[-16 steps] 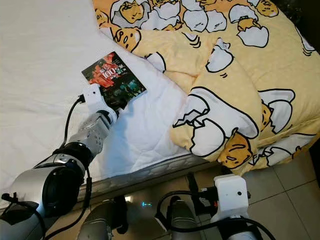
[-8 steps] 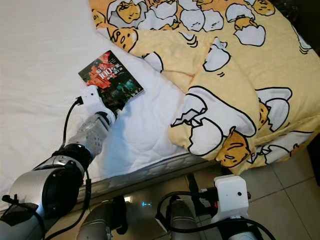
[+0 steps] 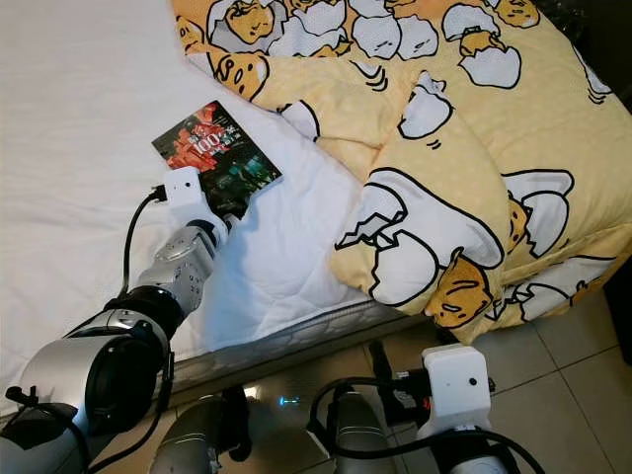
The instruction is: Clean up the room
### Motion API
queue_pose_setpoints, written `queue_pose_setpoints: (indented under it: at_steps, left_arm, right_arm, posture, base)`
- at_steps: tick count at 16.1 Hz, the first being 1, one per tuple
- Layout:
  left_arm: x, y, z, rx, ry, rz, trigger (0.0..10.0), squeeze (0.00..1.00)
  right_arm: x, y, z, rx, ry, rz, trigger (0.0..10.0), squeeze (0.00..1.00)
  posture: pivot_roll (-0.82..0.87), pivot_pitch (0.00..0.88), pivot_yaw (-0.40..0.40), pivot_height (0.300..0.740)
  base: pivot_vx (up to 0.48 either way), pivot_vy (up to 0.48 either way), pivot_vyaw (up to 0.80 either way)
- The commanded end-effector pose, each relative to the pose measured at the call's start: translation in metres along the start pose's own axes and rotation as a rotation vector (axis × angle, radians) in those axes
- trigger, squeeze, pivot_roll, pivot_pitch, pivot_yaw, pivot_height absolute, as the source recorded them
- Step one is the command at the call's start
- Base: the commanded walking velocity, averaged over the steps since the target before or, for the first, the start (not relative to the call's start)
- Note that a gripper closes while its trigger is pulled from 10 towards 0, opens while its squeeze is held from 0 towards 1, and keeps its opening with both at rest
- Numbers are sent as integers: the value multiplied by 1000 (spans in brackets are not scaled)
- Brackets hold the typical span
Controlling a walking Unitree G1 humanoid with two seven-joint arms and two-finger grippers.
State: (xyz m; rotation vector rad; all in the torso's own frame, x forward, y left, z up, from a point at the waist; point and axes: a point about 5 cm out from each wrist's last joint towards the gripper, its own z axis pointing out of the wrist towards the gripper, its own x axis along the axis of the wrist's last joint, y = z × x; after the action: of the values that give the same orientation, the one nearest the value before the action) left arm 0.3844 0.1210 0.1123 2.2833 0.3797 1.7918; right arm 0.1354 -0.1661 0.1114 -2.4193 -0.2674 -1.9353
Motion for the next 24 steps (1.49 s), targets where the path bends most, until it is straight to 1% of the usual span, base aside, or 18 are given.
queue_pose_setpoints:
  at_steps: [1, 3, 4, 5, 10, 12, 13, 15, 17, 18, 19, 20, 21, 22, 24]
  left_arm:
    - [-15, -5, -3, 43, -69, -50, 10000, 0]
    - [-11, -11, -2, 79, -53, -76, 10000, 0]
    - [-8, -11, -2, 81, -39, -79, 10000, 0]
    - [0, -11, 0, 78, -11, -83, 10000, 0]
    - [5, -18, 0, 109, 18, -69, 10000, 0]
    - [15, -19, 1, 107, 76, -5, 10000, 0]
    - [13, -16, 0, 93, 80, 50, 10000, 0]
    - [10, -16, -1, 98, 76, 70, 10000, 0]
    - [9, -15, -1, 94, 73, 69, 10000, 0]
    - [8, -15, -1, 94, 61, 44, 10000, 0]
    - [4, -15, -1, 93, 37, -7, 10000, 0]
    - [1, -15, -1, 88, 15, -28, 10000, 0]
    - [-6, -14, -2, 75, -25, -78, 10000, 0]
    - [-9, -13, -2, 67, -36, -130, 10000, 0]
    - [-10, -8, -2, 40, -44, -165, 10000, 0]
  right_arm:
    - [-3, -1, -3, 23, -18, 32, 10000, 0]
    - [-1, -4, -2, 55, 4, 42, 10000, 0]
    - [-1, -4, -2, 66, 7, 49, 10000, 0]
    - [-1, -5, -1, 84, 10, 54, 10000, 0]
    - [-2, -4, 3, 101, 17, 46, 10000, 0]
    - [-3, -4, 2, 105, 11, 42, 10000, 0]
    - [-5, -5, 2, 109, 7, 42, 10000, 0]
    - [-5, -6, 3, 113, 6, 41, 10000, 0]
    - [-7, -6, 3, 114, 0, 40, 10000, 0]
    - [-7, -6, 3, 114, -1, 39, 10000, 0]
    - [-8, -7, 2, 114, -3, 40, 10000, 0]
    - [-8, -7, 2, 114, -4, 40, 10000, 0]
    - [-8, -8, 1, 113, -6, 40, 10000, 0]
    - [-8, -8, 0, 110, -6, 40, 10000, 0]
    - [-8, -8, -1, 108, -11, 38, 10000, 0]
  posture:
    - [-291, 322, -1, 711]
    - [-293, 322, 0, 711]
    - [-291, 320, 1, 711]
    - [-287, 318, 0, 711]
    - [-283, 310, -3, 711]
    - [-280, 305, -6, 711]
    - [-273, 301, -8, 711]
    - [-273, 300, -7, 711]
    - [-271, 301, -5, 711]
    - [-271, 301, -5, 711]
    - [-272, 302, -4, 711]
    - [-273, 303, -3, 711]
    - [-277, 306, -2, 711]
    - [-280, 309, 0, 711]
    - [-283, 315, 1, 711]
  base:
    - [0, 0, 0]
    - [0, 0, 0]
    - [0, 0, 0]
    - [0, 0, 0]
    - [0, 0, 0]
    - [0, 0, 0]
    - [0, 0, 0]
    - [0, 0, 0]
    - [0, 0, 0]
    - [0, 0, 0]
    - [0, 0, 0]
    - [0, 0, 0]
    - [0, 0, 0]
    - [0, 0, 0]
    - [0, 0, 0]
